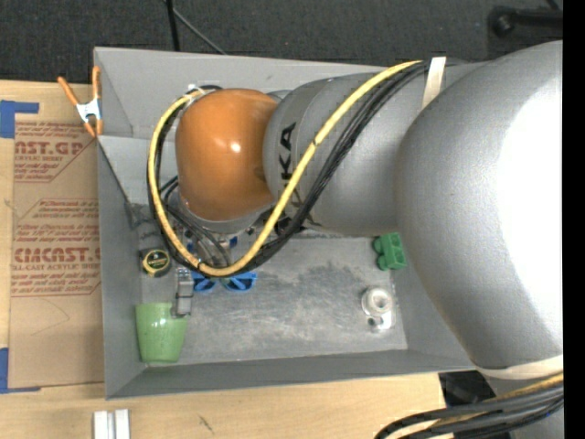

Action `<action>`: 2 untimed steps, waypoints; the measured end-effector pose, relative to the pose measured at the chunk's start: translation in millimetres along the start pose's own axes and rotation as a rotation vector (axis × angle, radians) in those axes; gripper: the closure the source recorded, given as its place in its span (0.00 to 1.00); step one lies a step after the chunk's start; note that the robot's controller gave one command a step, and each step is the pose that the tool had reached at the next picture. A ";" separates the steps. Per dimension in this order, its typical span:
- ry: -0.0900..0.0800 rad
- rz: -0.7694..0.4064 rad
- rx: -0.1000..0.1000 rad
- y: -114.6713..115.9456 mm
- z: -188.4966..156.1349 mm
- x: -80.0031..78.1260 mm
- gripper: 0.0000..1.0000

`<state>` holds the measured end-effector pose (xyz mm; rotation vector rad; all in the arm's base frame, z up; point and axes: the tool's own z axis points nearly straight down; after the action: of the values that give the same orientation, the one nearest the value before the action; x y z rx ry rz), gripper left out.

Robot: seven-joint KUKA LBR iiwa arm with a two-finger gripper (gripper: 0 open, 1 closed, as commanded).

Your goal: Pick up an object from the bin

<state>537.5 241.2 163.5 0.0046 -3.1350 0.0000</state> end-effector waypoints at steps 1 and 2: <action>0.000 -0.061 0.005 -105.7 98.5 -1.0 0.00; -0.009 -0.064 -0.002 -90.3 62.0 3.5 0.00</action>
Offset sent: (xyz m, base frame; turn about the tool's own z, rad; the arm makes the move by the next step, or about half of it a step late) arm 0.0019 -0.1000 -0.0935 -0.0675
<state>533.8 150.8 101.5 0.1047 -3.1427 -0.0038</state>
